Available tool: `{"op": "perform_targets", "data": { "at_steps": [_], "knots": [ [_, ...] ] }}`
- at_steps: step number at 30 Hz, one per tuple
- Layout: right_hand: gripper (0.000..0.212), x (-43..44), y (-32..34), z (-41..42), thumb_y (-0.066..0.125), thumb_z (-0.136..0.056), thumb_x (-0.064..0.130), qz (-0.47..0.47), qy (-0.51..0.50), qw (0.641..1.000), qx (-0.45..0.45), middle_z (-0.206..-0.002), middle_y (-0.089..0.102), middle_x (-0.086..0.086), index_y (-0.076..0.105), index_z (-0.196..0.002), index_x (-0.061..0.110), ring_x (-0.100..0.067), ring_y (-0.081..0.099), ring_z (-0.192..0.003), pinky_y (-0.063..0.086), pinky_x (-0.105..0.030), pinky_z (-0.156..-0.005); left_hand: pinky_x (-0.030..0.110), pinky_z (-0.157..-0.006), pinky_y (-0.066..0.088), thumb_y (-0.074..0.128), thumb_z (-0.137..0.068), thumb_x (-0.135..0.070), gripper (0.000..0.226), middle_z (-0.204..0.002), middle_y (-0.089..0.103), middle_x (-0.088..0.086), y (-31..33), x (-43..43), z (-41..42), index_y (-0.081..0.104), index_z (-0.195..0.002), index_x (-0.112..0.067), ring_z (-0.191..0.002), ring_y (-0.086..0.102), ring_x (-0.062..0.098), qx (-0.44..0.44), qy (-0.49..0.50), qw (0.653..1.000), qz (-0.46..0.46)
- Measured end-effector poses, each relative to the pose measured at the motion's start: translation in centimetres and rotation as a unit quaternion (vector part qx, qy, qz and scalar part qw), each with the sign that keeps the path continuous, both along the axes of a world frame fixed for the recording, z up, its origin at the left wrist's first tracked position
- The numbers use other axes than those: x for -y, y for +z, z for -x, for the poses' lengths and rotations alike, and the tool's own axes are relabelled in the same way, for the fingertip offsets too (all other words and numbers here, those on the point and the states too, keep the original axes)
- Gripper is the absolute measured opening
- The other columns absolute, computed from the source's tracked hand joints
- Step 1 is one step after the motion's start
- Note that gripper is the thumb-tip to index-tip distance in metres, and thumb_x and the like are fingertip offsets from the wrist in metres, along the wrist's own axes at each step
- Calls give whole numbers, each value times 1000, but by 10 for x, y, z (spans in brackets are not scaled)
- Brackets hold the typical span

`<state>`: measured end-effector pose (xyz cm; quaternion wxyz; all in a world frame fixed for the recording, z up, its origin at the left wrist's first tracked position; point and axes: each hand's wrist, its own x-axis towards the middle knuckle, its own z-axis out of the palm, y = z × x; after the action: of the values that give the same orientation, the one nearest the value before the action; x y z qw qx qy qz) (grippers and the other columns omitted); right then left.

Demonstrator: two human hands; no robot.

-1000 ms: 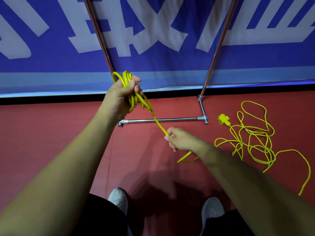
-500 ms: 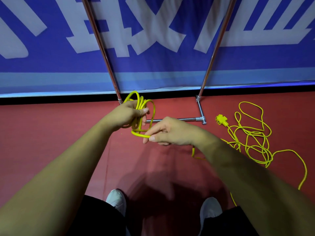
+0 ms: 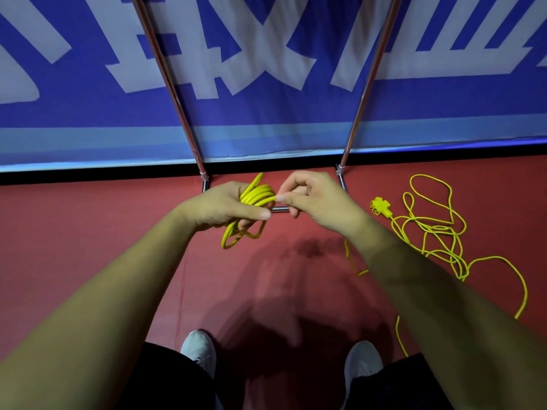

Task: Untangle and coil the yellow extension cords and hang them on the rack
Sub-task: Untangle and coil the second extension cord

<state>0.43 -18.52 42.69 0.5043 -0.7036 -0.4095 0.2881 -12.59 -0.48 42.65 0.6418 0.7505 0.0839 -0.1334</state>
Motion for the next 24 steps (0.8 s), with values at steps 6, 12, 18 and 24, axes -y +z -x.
{"op": "perform_targets", "data": {
  "at_steps": [6,12,18,24],
  "knots": [
    [27,1,-7,-13,77,-81,34,-5,-58,998,25,-59,67,-7,58,-73,16,-14,61,-57,49,-34,-61,26,-51,42,62,-82,-13,20,-39,34,1,11,7,-1,56,-64,-10,-39,47,22,29,119,984,130],
    [15,3,-23,-22,66,-89,26,65,-18,990,120,-67,64,-4,57,-79,20,-24,59,-65,47,-36,-64,22,-46,32,76,-75,-20,23,-39,36,-8,11,-3,2,57,-65,-12,-34,37,9,61,123,949,285],
    [14,18,-49,-44,62,-93,28,123,-40,984,122,-71,51,9,54,-86,19,-11,45,-66,40,-33,-66,21,-47,41,81,-70,-24,24,-36,40,-11,13,-22,6,60,-66,-14,-33,40,4,110,156,886,422],
    [21,12,-53,-39,51,-100,25,69,-86,994,12,-61,63,-7,59,-82,17,-20,62,-56,43,-28,-58,21,-47,40,88,-64,-30,33,-36,36,-12,15,-14,5,58,-64,-17,-34,38,5,74,163,903,390]
  ]
}}
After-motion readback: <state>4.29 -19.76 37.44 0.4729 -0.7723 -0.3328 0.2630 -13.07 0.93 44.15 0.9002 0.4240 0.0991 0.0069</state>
